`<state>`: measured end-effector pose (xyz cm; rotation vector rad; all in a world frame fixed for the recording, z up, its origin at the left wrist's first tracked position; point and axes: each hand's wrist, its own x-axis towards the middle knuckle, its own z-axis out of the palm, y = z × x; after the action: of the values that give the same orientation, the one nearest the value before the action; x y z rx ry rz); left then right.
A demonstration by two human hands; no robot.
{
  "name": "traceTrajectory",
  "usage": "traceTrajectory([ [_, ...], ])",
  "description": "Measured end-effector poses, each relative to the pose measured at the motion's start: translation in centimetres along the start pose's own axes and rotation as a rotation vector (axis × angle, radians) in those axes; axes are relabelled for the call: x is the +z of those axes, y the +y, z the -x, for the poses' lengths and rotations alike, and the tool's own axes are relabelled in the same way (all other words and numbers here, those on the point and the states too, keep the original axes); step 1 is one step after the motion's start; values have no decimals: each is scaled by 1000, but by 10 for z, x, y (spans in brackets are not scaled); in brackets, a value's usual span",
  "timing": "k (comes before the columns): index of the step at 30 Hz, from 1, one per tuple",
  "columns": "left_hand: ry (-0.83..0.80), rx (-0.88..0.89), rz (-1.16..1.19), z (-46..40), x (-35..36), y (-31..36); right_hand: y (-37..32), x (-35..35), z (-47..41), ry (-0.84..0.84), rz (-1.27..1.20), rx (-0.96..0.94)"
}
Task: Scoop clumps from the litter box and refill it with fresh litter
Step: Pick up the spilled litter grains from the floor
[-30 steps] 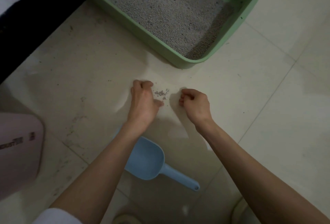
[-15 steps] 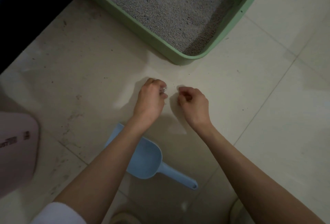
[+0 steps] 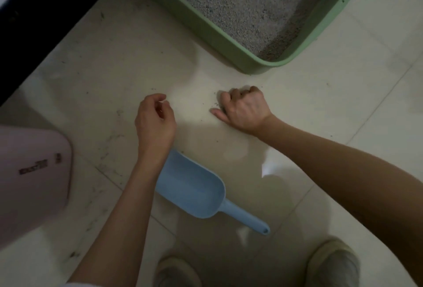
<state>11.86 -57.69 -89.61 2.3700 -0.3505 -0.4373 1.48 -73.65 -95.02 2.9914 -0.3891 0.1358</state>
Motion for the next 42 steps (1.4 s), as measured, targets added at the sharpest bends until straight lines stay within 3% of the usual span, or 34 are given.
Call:
traceTrajectory([
  [8,-21,-26,42,-4,-4,7,-12,-9,-8,-45,6,-64],
  [12,-69,-18,48,3,-9,9,-19,-20,-6,-100,93,-1],
  [18,-94,-28,72,11,-17,5,-20,-32,0,-158,-2,155],
  [20,-109,-45,81,14,-17,2,-18,-33,9,-223,-195,323],
  [22,-128,-65,87,16,-15,0,-16,-42,18,-263,-772,681],
  [25,-187,-80,101,20,-6,4,-12,-58,28,-65,-1756,1168],
  [27,-233,-65,105,20,3,9,-6,-66,32,-33,-2266,1225],
  [29,-267,-11,67,20,12,13,0,-77,34,-118,-2524,1118],
  [35,-234,348,-232,11,38,20,18,-79,41,-202,-2735,768],
  [42,-458,501,-401,22,66,20,32,-76,53,-299,-2342,1040],
])
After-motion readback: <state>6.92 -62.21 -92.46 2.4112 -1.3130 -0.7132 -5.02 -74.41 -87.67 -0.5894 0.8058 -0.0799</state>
